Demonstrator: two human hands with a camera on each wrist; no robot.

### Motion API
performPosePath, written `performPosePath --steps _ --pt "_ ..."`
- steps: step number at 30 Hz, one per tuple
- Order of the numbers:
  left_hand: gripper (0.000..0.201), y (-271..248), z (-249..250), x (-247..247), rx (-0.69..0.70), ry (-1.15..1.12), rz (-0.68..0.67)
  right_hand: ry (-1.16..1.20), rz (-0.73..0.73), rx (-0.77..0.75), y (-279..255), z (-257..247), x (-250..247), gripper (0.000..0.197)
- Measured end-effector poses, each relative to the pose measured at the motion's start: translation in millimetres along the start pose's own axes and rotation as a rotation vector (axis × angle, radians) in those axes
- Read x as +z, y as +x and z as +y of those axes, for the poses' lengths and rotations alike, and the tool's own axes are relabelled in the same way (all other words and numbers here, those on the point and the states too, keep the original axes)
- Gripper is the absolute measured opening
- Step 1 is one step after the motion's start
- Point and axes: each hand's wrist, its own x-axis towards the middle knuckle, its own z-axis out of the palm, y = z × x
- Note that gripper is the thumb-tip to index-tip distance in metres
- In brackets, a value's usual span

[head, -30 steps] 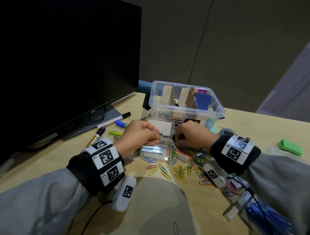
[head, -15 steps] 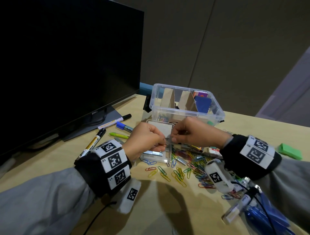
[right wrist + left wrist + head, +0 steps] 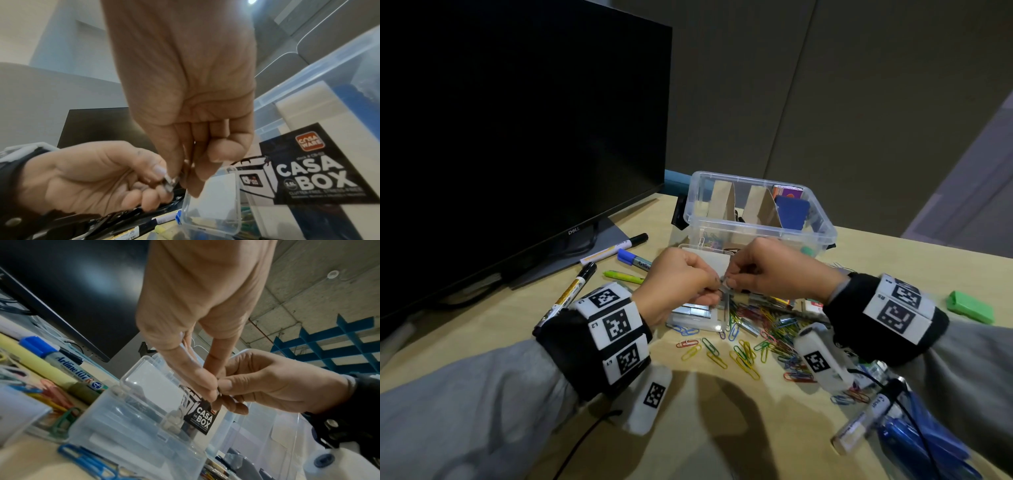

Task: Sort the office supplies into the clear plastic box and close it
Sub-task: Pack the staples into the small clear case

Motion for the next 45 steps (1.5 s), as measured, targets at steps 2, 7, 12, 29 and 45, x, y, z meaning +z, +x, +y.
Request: performPosePath --steps 2,7,12,29,45 --pt "0.003 0 2 -2 -0.003 -0.034 -0.002 -0.006 0.008 -0.006 1 -1 2 0.012" --pt "0.004 2 5 -5 -0.023 -0.102 -0.008 -0.001 0.062 -0.029 4 -7 5 0.014" --pt "0.005 1 3 -8 -0.015 -0.166 0.024 -0.021 0.056 -0.092 7 -13 6 0.02" --pt "0.031 -4 -9 -23 0.234 0.903 -0.127 -0.25 -0.073 0.021 15 -11 29 0.013" --pt "0.023 -11 -20 -21 0.218 1.505 -0.362 -0.229 -0.084 0.15 17 -18 43 0.009"
